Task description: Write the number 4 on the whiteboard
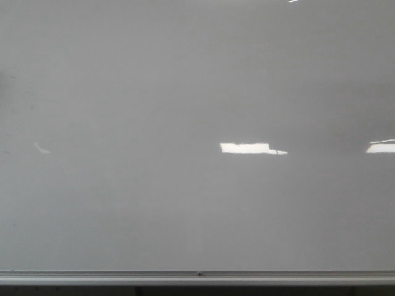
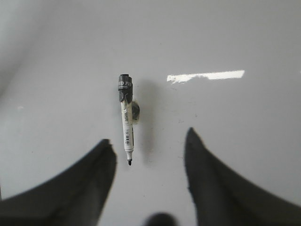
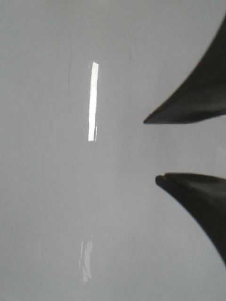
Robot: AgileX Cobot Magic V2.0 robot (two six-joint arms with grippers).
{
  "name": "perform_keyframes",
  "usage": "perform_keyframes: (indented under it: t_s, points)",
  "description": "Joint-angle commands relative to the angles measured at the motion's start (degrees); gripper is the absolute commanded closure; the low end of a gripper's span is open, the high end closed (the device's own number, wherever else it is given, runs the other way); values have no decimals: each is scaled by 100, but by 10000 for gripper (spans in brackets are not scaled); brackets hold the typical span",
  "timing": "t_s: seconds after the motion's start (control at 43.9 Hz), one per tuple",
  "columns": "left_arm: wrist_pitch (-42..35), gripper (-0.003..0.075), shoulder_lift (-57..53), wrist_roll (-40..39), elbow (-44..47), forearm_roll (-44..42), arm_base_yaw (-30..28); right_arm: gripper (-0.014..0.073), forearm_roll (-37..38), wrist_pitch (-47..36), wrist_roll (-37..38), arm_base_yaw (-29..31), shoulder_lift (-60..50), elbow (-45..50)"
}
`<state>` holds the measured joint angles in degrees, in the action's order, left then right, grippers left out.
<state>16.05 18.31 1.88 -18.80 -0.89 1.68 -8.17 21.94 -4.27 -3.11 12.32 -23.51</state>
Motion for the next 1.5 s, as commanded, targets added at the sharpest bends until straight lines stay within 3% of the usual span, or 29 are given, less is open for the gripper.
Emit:
perform_keyframes:
  t_s: [0.0,0.068,0.273,0.547,0.752,0.957,1.48]
  points:
    - [-450,76,109,-20,-220,-5,0,123,-25,-428,-11,-8,108,-205]
    - [-475,33,115,-20,-220,18,0,118,-25,-428,-11,-8,108,-205]
    - [-417,51,515,-20,-242,-62,0,121,-25,-428,-11,-8,108,-205]
    - [-407,51,2615,-20,-775,-226,0,121,-25,-428,-11,-8,108,-205]
    - [-944,51,4037,-20,-1324,-239,-88,121,-25,-416,-11,-8,108,-205]
    - [-1656,51,5158,-20,-1796,-239,-738,121,-25,-416,-11,-8,108,-205]
    - [-2953,51,6701,-20,-2014,-309,-769,121,-25,-416,-11,-8,108,-205]
